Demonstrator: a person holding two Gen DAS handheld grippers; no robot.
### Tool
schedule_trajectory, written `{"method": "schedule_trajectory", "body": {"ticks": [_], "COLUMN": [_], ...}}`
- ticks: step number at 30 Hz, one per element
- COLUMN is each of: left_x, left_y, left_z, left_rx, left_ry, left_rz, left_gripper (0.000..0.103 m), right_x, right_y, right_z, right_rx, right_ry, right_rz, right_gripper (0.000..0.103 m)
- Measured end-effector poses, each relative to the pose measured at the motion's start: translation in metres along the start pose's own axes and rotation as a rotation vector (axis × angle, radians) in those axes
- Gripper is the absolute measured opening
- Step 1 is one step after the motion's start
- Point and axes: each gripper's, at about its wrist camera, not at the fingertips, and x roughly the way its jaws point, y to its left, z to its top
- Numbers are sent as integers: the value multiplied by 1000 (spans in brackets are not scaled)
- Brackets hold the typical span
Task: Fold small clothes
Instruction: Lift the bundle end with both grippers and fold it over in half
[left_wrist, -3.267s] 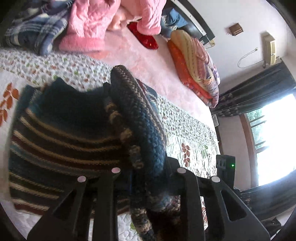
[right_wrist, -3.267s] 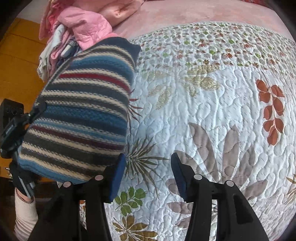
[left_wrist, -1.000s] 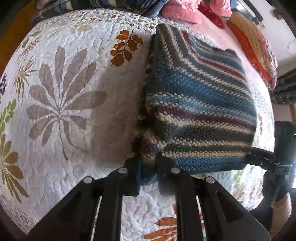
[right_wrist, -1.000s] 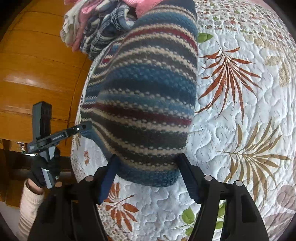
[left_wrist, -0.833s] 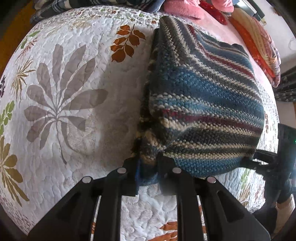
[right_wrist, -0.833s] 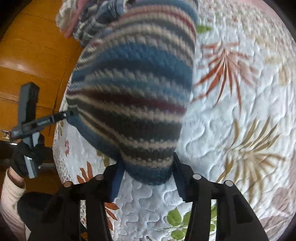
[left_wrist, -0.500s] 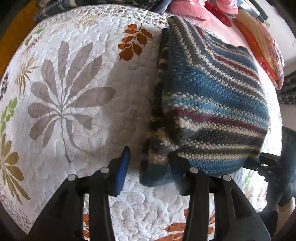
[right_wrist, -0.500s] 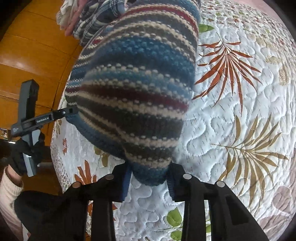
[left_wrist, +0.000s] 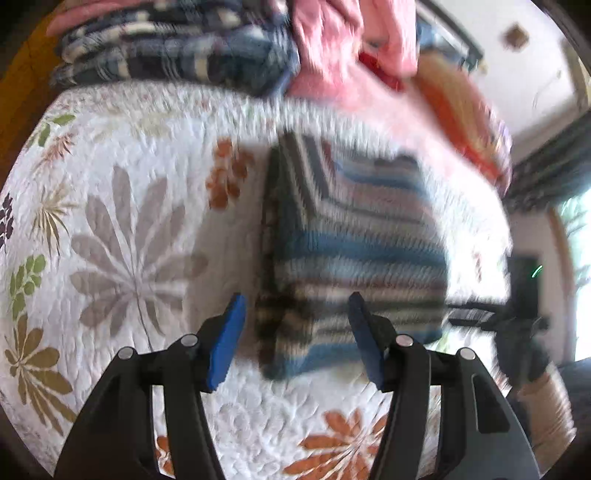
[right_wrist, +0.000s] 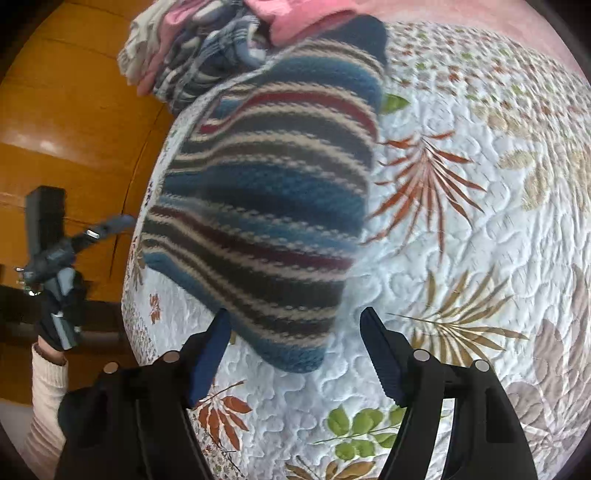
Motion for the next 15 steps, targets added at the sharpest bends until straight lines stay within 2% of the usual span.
{"method": "schedule_trajectory", "body": {"ticks": [2, 5, 11, 14, 15], "left_x": [-2, 18, 80, 93, 98], "left_y": [11, 17, 13, 6, 2], "left_z": [11, 34, 67, 76, 80], "left_rx": [-70, -146, -185, -171, -156], "left_ry": [-40, -52, -8, -5, -3], "left_rz": [-16, -38, -28, -69, -65], "left_gripper": [62, 60, 59, 56, 50], "right_x": [3, 7, 3, 5, 6], "right_y": [-5, -6, -2, -9, -11], "right_z": [-2, -4, -2, -3, -3], "right_rx": [17, 11, -22, -7, -5], "right_ry": [11, 17, 0, 4, 6], "right_rz": [2, -4, -25, -16, -13], "right_gripper": [72, 72, 72, 72, 72]}}
